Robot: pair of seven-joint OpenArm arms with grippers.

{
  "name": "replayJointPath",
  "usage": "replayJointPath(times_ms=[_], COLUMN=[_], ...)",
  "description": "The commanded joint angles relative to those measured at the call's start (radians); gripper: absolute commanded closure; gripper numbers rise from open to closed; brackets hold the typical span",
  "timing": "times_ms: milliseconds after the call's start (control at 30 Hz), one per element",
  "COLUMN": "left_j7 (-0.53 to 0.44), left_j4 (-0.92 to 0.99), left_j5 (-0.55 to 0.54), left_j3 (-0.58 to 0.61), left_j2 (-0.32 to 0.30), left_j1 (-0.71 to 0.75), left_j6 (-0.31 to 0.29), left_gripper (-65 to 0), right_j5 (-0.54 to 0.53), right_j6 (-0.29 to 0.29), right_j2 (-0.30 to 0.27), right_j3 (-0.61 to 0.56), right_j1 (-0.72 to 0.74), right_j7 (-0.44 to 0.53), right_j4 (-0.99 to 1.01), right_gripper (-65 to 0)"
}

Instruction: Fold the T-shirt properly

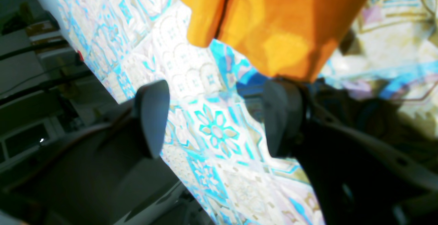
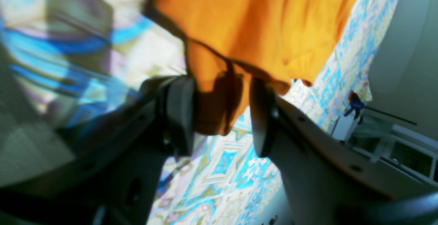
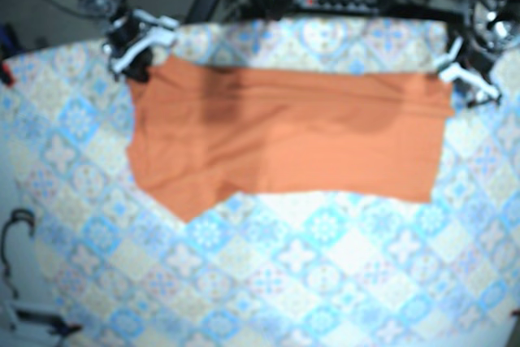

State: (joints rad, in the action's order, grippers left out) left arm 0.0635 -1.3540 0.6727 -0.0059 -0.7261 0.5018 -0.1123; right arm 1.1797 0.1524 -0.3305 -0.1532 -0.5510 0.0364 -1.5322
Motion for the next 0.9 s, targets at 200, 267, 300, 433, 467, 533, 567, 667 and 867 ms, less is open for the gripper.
replayJointPath(times_ms=[200, 267, 300, 433, 467, 533, 567, 667, 867], left_j7=[0.000, 0.000, 0.000, 0.002, 0.003, 0.003, 0.005, 0.005, 0.005], left_j4=[-0.012, -0.012, -0.012, -0.064, -0.077, -0.095, -0.106, -0.117, -0.132], left_j5=[-0.001, 0.002, 0.003, 0.005, 0.005, 0.006, 0.006, 0.006, 0.008], left_j3=[-0.009, -0.006, -0.007, -0.007, -0.009, -0.009, -0.007, -0.004, -0.003], left_j2=[-0.023, -0.023, -0.023, -0.023, -0.023, -0.023, -0.023, -0.023, -0.023], left_j1=[0.001, 0.007, 0.019, 0.045, 0.061, 0.068, 0.070, 0.085, 0.151], left_j6=[0.015, 0.015, 0.015, 0.012, 0.012, 0.012, 0.010, 0.009, 0.009], left_gripper=[-41.9, -41.8, -41.8, -41.9, -42.0, -42.0, -42.0, -42.0, -42.0], right_j5=[-0.001, -0.001, -0.001, -0.001, -0.001, 0.001, 0.001, 0.001, 0.001], right_j6=[0.000, 0.000, 0.000, 0.000, 0.000, 0.000, 0.000, 0.000, 0.000], right_j2=[-0.008, -0.008, -0.008, -0.008, -0.008, -0.008, -0.008, -0.008, -0.008], right_j3=[0.004, 0.004, 0.004, 0.004, 0.004, 0.002, -0.006, -0.019, -0.023], right_j1=[-0.008, -0.008, -0.008, -0.008, -0.008, -0.008, -0.008, -0.007, -0.007], right_j7=[0.000, -0.002, -0.002, -0.003, -0.014, -0.030, -0.031, -0.031, -0.031], right_j4=[0.006, 0.006, 0.006, 0.009, 0.014, 0.017, 0.022, 0.026, 0.026], right_gripper=[-24.7, -21.5, -18.4, -6.4, -5.4, -5.5, -5.4, -5.3, -5.5])
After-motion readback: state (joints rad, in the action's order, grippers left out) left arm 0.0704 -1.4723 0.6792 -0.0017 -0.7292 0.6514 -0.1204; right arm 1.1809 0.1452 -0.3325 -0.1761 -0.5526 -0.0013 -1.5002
